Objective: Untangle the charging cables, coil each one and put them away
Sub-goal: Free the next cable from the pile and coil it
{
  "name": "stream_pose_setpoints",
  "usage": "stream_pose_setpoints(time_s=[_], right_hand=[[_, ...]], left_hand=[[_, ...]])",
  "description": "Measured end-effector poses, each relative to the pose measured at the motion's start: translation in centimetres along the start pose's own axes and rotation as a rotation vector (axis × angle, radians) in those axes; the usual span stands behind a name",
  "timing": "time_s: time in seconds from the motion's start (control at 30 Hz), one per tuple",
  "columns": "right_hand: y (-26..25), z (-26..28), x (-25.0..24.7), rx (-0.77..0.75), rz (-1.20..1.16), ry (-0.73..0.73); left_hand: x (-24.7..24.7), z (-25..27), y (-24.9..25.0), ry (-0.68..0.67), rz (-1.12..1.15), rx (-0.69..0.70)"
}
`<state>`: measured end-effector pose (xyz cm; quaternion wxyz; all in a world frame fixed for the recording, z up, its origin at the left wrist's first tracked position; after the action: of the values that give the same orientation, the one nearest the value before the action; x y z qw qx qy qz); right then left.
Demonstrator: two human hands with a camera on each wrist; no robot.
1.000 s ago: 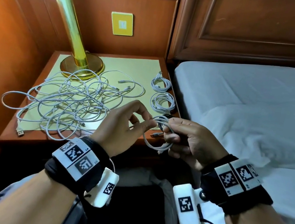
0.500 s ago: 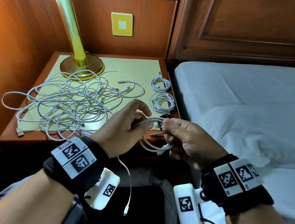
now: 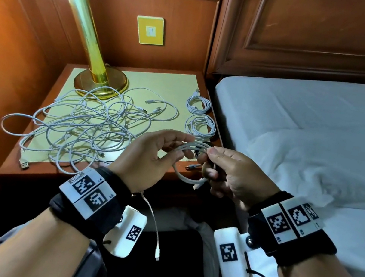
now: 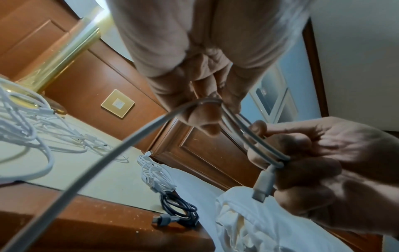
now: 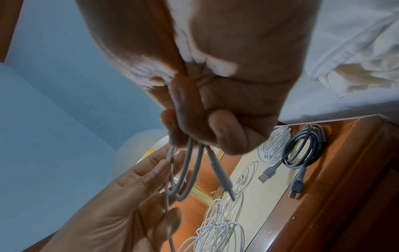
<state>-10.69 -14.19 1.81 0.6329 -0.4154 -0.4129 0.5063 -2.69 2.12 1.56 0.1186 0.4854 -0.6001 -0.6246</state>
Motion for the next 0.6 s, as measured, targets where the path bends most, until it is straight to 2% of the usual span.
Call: stream_pose_setpoints(time_s=[0.1, 0.2, 0.37, 0.47, 0.6], right_hand=[[0.07, 0.01, -0.07, -0.009, -0.034, -0.007], [-0.07, 0.11, -0.22, 0.002, -0.073, -0.035], [0.05, 0.16, -0.06, 0.053, -0.047, -0.112], [0.18, 0.13, 0.24, 0.025, -0.025, -0.118], [-0.61, -0.07, -0.58, -0.056, -0.222, -0.059]], left_hand=[[-0.33, 0.17, 0.4, 0.048, 0.131, -0.06], [-0.72, 0.01, 0.43, 0.094, 0.151, -0.045], [-0.67, 0.18, 0.65, 0.111, -0.072, 0.053], [-0.54, 0.18, 0.69, 0.116, -0.06, 0.047], [-0.66, 0.1, 0.93, 0.14, 0.087, 0.005]])
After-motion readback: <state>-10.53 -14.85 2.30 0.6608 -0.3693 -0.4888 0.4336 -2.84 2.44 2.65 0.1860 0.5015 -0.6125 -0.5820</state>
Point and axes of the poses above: each hand's wrist, its own z-axis away from the middle knuckle, its own x-axis out of the palm, y = z × x, the point moved 3 cm from there along -z, towards the middle knuckle, and after that the axes turned 2 degrees about -z, right-handed, at the moved point
